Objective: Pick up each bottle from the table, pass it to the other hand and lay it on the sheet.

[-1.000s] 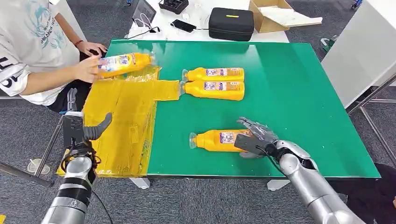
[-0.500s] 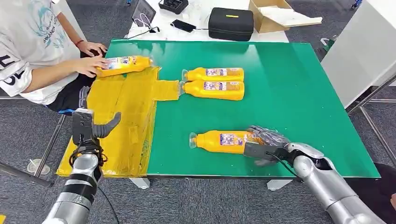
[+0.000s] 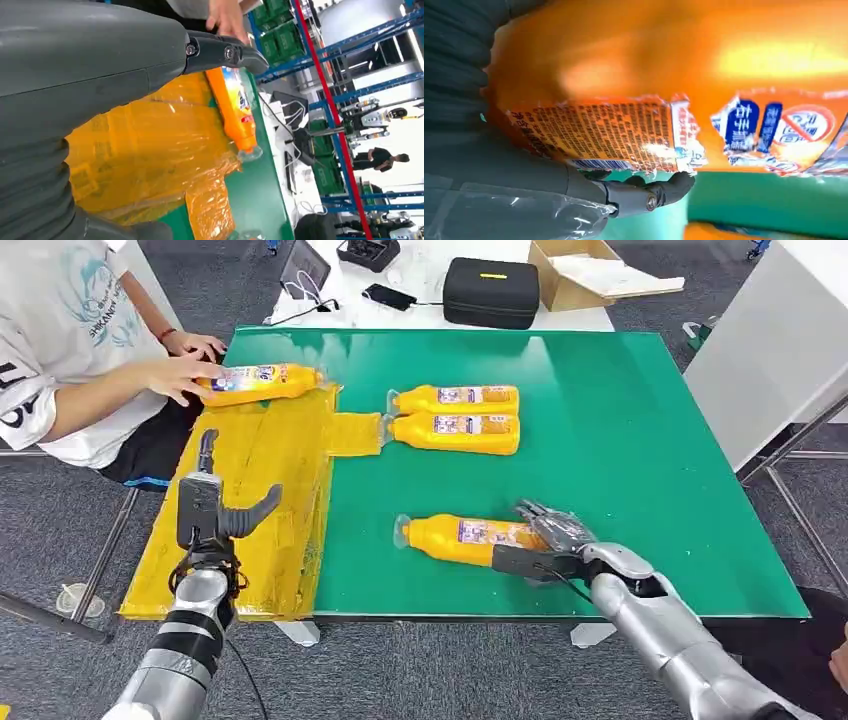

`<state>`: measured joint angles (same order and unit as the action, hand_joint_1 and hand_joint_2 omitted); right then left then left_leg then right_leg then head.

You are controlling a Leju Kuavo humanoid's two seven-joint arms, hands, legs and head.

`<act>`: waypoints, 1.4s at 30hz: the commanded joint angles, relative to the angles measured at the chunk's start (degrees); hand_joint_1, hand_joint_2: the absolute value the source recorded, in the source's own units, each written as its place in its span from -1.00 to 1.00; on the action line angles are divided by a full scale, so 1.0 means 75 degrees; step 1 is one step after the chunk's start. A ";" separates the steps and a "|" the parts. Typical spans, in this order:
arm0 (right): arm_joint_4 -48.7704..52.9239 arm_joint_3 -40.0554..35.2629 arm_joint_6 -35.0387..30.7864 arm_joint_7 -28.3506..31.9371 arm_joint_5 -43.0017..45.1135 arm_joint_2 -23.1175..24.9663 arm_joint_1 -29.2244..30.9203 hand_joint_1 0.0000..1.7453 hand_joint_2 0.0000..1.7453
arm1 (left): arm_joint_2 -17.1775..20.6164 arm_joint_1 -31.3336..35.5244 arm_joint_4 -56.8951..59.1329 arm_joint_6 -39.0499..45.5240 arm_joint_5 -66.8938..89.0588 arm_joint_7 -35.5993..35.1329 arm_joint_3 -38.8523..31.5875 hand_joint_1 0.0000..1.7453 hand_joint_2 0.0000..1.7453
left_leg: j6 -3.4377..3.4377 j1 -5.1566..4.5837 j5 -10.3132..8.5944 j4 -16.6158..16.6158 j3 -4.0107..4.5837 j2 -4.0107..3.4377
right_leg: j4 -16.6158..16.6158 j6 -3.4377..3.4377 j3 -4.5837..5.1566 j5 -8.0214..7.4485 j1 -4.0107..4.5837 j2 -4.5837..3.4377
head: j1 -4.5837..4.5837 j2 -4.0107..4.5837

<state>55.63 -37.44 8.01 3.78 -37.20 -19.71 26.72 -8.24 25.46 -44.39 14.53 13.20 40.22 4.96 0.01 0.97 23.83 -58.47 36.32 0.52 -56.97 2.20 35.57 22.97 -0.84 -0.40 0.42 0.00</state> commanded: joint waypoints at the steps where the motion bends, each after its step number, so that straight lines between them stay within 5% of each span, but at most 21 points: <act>1: -0.0965 0.0102 -0.0569 0.0241 0.0117 0.0788 -0.0375 1.00 1.00 | 0.0030 0.0253 0.0498 -0.0066 -0.0070 -0.0029 0.0235 -1.00 1.00 | 0.0003 0.0014 0.0003 0.0022 -0.0057 -0.0011 | 0.0029 -0.0024 -0.0060 -0.0001 0.0020 0.0005 | 0.0000 0.0000; 17: -0.0419 0.0979 -0.0843 0.0674 0.0367 0.1061 -0.0854 1.00 1.00 | -0.0004 0.0274 0.0476 -0.0150 -0.0044 -0.0029 0.0251 -1.00 1.00 | -0.0002 0.0014 0.0002 0.0008 -0.0042 -0.0016 | 0.0013 -0.0016 -0.0038 -0.0006 0.0016 -0.0013 | 0.0000 0.0000; 20: 0.0140 0.1749 -0.1802 0.0970 0.0603 0.1406 -0.1308 1.00 1.00 | -0.0091 0.0223 0.0510 -0.0296 -0.0192 -0.0029 0.0084 -1.00 1.00 | -0.0001 0.0013 0.0002 0.0008 -0.0043 -0.0013 | 0.0012 -0.0016 -0.0039 -0.0005 0.0015 -0.0009 | -0.0003 0.0000; 25: 0.2324 0.3581 -0.5376 0.1865 -0.0559 0.2971 -0.2602 1.00 1.00 | -0.0557 -0.0350 -0.0087 -0.2406 -0.1229 -0.0447 -0.0558 -1.00 1.00 | -0.0002 0.0009 0.0008 0.0011 -0.0041 -0.0018 | 0.0009 -0.0021 -0.0038 0.0003 0.0012 -0.0013 | 0.0000 0.0000; 28: 0.2967 0.3990 -0.6379 0.2539 -0.0431 0.3424 -0.2924 1.00 1.00 | -0.0697 -0.0589 -0.0487 -0.3288 -0.1941 -0.0952 -0.0414 -1.00 1.00 | -0.0004 0.0009 0.0023 0.0000 -0.0016 -0.0023 | -0.0006 -0.0019 -0.0016 0.0013 0.0012 -0.0033 | 0.0006 0.0000; 32: 0.3523 0.5702 -0.6401 0.4774 -0.0097 0.4612 -0.3337 1.00 1.00 | -0.0656 -0.0638 -0.0650 -0.4848 -0.3398 -0.1663 0.0070 -1.00 1.00 | 0.0000 0.0002 0.0011 0.0001 0.0011 0.0021 | -0.0007 -0.0009 0.0001 0.0017 0.0004 0.0005 | 0.0003 0.0000; 42: 0.3059 0.5330 -0.6401 0.4829 0.0197 0.4397 -0.3407 1.00 1.00 | -0.0329 -0.0967 -0.1059 -0.6430 -0.4987 -0.2163 0.0720 -1.00 1.00 | 0.0001 0.0002 0.0011 0.0007 0.0023 0.0001 | 0.0006 -0.0007 0.0015 0.0007 0.0002 -0.0013 | -0.0003 -0.0003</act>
<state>80.81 -0.11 -39.76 39.80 -37.24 11.65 1.55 -13.11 19.27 -50.40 -27.18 -17.73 26.31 5.42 0.00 0.97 23.87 -58.45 36.67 0.60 -56.97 2.24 35.85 22.99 -0.88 -0.50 0.39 -0.02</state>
